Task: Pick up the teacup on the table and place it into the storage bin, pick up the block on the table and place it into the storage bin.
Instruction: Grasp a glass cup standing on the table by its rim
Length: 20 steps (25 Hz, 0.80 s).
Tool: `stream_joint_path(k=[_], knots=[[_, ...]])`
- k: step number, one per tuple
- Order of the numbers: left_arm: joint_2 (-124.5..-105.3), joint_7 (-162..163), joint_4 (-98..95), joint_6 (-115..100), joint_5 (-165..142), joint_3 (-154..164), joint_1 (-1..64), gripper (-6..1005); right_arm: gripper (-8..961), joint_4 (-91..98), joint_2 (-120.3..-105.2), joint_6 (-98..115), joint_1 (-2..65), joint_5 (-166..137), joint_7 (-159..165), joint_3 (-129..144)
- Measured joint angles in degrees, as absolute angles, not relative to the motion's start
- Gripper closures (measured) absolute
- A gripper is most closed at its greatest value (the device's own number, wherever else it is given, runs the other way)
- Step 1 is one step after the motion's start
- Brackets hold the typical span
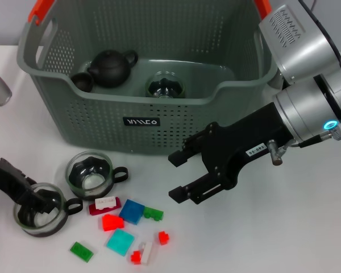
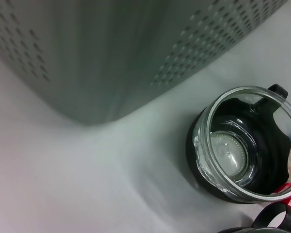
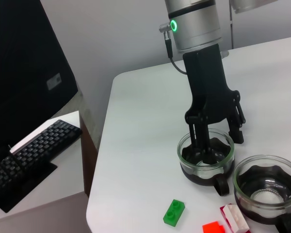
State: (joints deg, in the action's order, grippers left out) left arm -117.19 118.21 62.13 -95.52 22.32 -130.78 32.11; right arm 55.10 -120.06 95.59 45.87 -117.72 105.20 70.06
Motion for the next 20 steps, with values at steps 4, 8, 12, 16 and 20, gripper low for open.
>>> stream_joint_path(k=[4,8,12,16,20], knots=[[-117.18,118.2,62.0,-95.4,22.3,-130.9,32.1,183,188,55.1,-120.05,95.3,45.9,-117.7,105.2,70.0],[-116.76,118.7,60.7,-95.5,22.3,-131.2,32.6,243,189,55.1,-120.05,95.1,45.9,-117.7,105.2,69.9],[-115.87,118.8,57.5,-95.5,22.4,-131.7,33.6,324,189,55.2,-120.05,95.1,45.9,-117.7,105.1,69.9],[-115.68,118.3,57.6,-95.2,22.7,-132.4,33.5,425,189,55.3,-120.05,95.1,45.9,-117.7,105.1,69.8],[-115.66,118.3,57.7,-94.8,22.6,-132.8,33.4,591,189,55.3,-120.05,95.1,45.9,-117.6,105.1,69.8]])
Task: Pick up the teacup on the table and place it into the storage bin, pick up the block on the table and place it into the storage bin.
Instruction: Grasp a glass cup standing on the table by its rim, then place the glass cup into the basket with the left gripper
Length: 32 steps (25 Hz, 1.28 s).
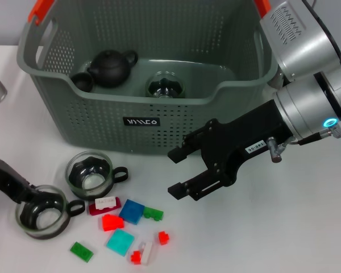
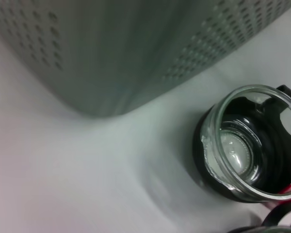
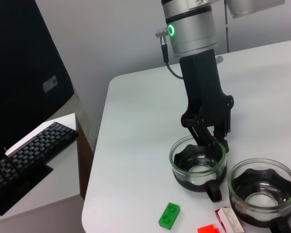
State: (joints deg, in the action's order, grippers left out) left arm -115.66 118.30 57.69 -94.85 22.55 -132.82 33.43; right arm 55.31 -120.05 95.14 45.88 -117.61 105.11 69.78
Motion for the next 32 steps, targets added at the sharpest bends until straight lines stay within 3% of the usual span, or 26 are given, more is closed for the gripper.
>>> stream_joint_path(k=[6,12,20,26,32], knots=[[-115.82,117.7,59.0,-94.5,22.7,-133.1,33.0,822,188,55.4,-120.05,95.2,45.9,-117.4,105.1,69.8],[-115.7,116.9,59.9,-95.5,22.9,-133.9,32.9,922,188,55.5,-120.06,95.1,45.8,-117.1,105.1,69.4],[-114.4,116.1,64.1,-104.6,23.1,-137.8,32.9,942,189,55.4,-120.05,95.1,45.8,-117.0,104.4,68.0],[-112.03,114.3,67.3,-115.1,25.5,-147.2,34.6,947,189,55.2,-120.17,95.4,45.9,-116.8,103.7,67.4],[-107.18,118.4,65.8,-117.7,37.7,-151.6,35.7,949,188,55.1,-119.9,96.5,45.7,-116.1,103.7,66.7]])
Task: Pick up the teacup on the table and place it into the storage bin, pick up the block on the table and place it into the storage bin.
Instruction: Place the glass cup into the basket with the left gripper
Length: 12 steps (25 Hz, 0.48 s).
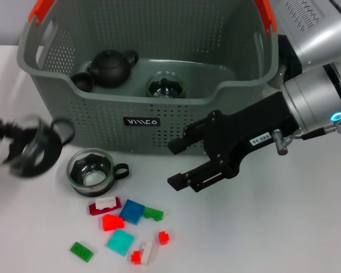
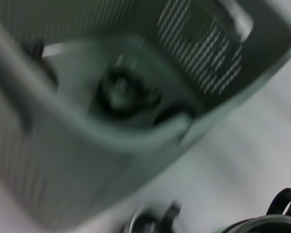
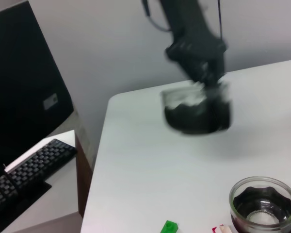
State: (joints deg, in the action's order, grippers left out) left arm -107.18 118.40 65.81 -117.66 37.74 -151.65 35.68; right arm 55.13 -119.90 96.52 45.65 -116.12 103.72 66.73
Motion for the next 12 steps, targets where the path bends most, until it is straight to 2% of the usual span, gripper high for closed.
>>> stream_joint_path(k=[7,12], knots=[[-103.62,122.7,65.0,-117.5,51.3,-153.4,37.9,951,188,54.7,-119.38,99.4,45.4,-116.1,104.3,65.4],[-101.96,125.5,64.0,-114.3,53.4,-154.6,42.1,952,188,52.9,-118.15,102.7,45.7,-116.5,104.7,64.0]])
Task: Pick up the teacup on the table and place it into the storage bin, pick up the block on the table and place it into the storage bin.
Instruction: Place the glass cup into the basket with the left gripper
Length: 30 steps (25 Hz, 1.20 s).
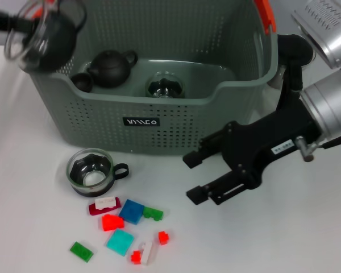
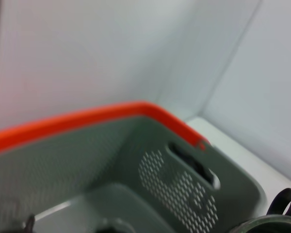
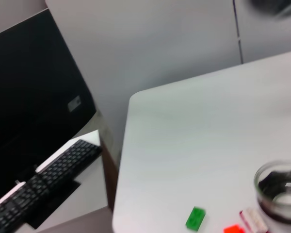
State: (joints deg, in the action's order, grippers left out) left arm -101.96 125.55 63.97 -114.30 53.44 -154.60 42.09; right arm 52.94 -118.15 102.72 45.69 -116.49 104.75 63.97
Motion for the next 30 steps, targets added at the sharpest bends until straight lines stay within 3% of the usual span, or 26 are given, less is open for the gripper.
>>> stream_joint_path(k=[5,10,20,30], knots=[[-101.59,126.1,57.2,-105.3,53.3,-151.6,46.2,953,189,51.3,-116.69,104.7,45.8,-116.7,105.3,63.8],[-101.83,125.9,51.2,-96.1,53.2,-146.3,48.9,953,189,51.2,-116.48,104.8,45.4,-116.7,105.6,63.6],[-109.71,126.5,47.5,-70.1,53.1,-133.1,50.4,952,188,50.3,-116.52,104.5,45.3,-116.7,104.7,64.1],[-112.41,126.6,44.1,-61.4,52.2,-124.6,51.9,951,188,49.2,-116.49,104.6,45.0,-117.0,104.4,64.1]])
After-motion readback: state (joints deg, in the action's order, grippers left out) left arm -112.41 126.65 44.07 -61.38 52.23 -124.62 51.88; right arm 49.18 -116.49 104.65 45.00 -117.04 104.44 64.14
